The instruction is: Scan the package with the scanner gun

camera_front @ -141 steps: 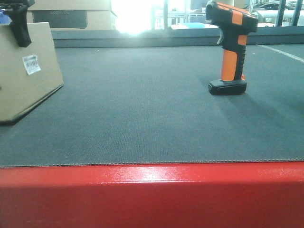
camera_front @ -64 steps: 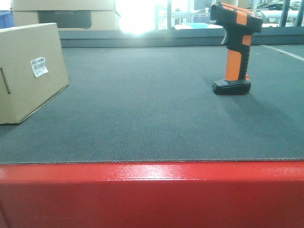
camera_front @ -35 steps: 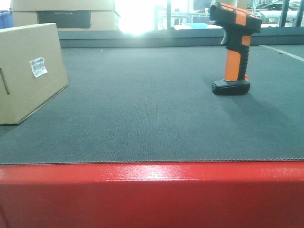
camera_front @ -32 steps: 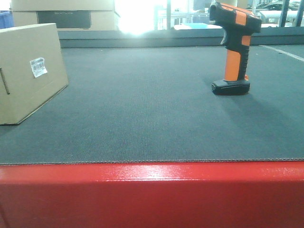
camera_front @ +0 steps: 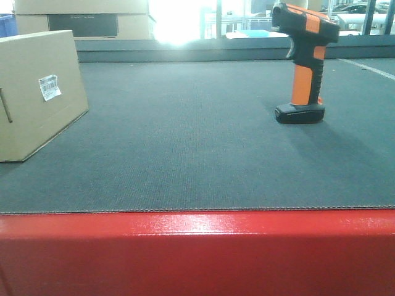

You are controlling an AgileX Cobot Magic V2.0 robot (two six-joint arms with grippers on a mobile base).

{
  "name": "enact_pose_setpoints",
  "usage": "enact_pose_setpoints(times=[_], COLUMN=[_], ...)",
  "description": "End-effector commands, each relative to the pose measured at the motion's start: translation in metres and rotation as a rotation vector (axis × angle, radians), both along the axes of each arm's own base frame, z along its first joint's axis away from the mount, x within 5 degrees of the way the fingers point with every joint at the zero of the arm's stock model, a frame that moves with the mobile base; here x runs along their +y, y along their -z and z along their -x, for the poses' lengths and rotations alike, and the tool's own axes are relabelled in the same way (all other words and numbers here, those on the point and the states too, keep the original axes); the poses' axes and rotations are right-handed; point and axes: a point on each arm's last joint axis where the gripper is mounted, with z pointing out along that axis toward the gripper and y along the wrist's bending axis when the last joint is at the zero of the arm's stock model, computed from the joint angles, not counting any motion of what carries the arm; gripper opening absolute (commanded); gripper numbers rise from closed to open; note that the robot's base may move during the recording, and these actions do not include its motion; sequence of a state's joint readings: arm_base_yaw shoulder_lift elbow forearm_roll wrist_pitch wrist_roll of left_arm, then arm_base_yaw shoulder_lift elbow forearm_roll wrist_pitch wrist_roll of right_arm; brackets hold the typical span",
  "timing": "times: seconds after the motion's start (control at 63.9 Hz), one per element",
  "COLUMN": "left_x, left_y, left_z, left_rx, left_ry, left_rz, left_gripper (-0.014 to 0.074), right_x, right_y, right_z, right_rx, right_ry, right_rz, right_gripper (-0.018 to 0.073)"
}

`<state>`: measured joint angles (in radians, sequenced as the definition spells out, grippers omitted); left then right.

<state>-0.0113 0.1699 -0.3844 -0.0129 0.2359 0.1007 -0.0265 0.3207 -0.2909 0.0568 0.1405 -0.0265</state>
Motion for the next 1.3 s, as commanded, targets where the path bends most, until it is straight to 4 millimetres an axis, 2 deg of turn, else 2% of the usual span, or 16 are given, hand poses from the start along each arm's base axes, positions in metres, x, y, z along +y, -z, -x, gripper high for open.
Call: enact_pose_setpoints(times=[0.0,0.235,0.376,0.626,1.283], left_x=[0.000,0.000,0.002,0.004,0.004], left_y=[-0.001,0.003,0.030,0.096,0.098], left_z=[0.001,0.002,0.004,-0.004,-0.004], left_rx=[-0.026,-0.027,-0.018,-0.032,-0.013], left_ry=[0.009,0.004,-0.038,-0.076,-0.076], left_rz=[0.015,0.015,0.015,0.015,0.016], left_gripper=[-0.0111,-0.0111,-0.0111,-0.0111,-0.0111], right_x=[0.000,0.000,0.000,0.000,0.000], right_y=[-0.001,-0.001,-0.001,-0.001,-0.002], right_z=[0.001,0.001,0.001,0.001,0.001], right_rx=[-0.019,-0.019,-0.019,-0.019,-0.024], right_ry=[0.004,0.004,0.004,0.004,0.005], right_rz=[0.010,0.010,0.010,0.010,0.011], right_gripper=[-0.0154,-0.0154,-0.0154,-0.0154,-0.0154])
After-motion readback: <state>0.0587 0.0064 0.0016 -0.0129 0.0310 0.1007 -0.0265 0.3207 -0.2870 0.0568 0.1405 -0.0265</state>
